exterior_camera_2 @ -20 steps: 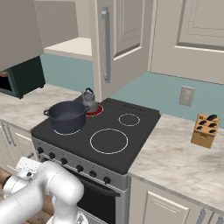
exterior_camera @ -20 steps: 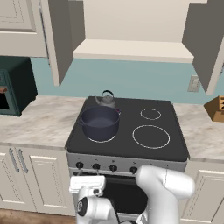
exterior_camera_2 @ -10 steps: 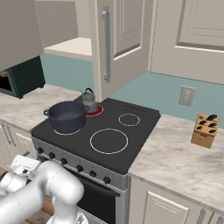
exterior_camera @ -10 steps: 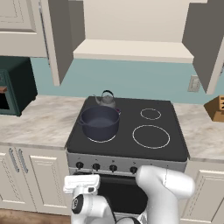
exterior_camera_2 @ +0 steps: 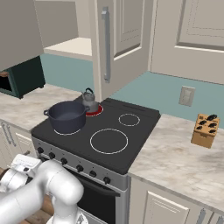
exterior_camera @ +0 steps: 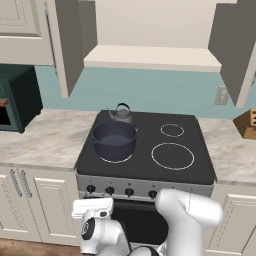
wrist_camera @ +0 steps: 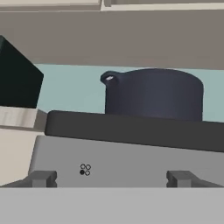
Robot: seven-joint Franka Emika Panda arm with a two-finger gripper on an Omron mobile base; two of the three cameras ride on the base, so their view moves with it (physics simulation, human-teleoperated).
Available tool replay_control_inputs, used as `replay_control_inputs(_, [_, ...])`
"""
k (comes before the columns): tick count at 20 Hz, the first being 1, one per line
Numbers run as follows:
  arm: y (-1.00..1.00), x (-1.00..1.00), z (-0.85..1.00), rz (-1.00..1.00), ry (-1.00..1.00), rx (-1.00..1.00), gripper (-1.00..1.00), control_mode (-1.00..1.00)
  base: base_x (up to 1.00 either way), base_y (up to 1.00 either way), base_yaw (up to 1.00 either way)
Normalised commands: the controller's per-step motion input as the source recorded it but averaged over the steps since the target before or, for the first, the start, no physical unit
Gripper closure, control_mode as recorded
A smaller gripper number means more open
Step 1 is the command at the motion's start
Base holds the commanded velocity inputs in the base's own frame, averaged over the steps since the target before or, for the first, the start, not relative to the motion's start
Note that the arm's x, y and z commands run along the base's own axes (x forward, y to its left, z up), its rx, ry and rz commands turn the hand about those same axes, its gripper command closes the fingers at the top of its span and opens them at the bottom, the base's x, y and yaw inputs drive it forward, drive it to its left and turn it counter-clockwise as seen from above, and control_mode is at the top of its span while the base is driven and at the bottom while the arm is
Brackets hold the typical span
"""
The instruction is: Pick the kettle from the cabinet and place it on a stove burner. Then pick the pot from the counter and place it on another stove burner. Finally, turn both burners on.
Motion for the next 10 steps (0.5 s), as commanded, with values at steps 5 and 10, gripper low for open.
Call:
replay_control_inputs(5, [0.24, 0.13, -0.13, 0.00, 0.02, 0.00, -1.00, -1.00, 0.00, 0.00, 0.00])
replay_control_inputs(10, [0.23, 0.07, -0.17, 0.00, 0.03, 0.00, -1.00, -1.00, 0.00, 0.00, 0.00])
